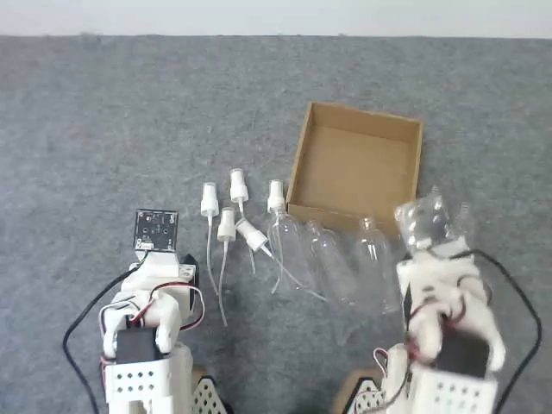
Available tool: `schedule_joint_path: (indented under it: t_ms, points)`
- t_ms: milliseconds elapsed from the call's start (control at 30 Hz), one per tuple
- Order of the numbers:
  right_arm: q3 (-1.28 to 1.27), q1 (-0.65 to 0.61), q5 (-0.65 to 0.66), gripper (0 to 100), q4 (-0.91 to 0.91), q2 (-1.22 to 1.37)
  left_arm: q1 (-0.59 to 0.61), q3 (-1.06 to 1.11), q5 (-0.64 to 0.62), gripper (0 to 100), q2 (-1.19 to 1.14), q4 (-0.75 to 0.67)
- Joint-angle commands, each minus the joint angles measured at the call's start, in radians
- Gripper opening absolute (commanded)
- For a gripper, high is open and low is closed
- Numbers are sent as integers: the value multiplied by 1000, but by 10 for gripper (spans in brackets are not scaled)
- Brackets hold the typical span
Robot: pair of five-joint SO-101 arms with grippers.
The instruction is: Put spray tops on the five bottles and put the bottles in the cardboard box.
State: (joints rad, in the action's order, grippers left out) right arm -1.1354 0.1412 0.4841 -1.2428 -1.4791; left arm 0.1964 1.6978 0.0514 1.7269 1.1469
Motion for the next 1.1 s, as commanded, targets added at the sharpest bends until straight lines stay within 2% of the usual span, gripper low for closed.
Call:
schedule_joint_path:
  t_ms: [0,133,333,867,933,1067]
  points:
    - [235,116,-75,97,107,420,5,-8,6,109,17,5]
    - [425,196,-80,161,113,750,5,-8,6,109,17,5]
    - [575,203,-80,190,122,1102,5,-8,6,109,17,5]
    - [583,272,-72,186,294,1448,5,-8,6,109,17,5]
    - [583,280,-55,151,312,1477,5,-8,6,109,17,5]
    - [585,309,46,5,332,1504,5,-8,6,109,17,5]
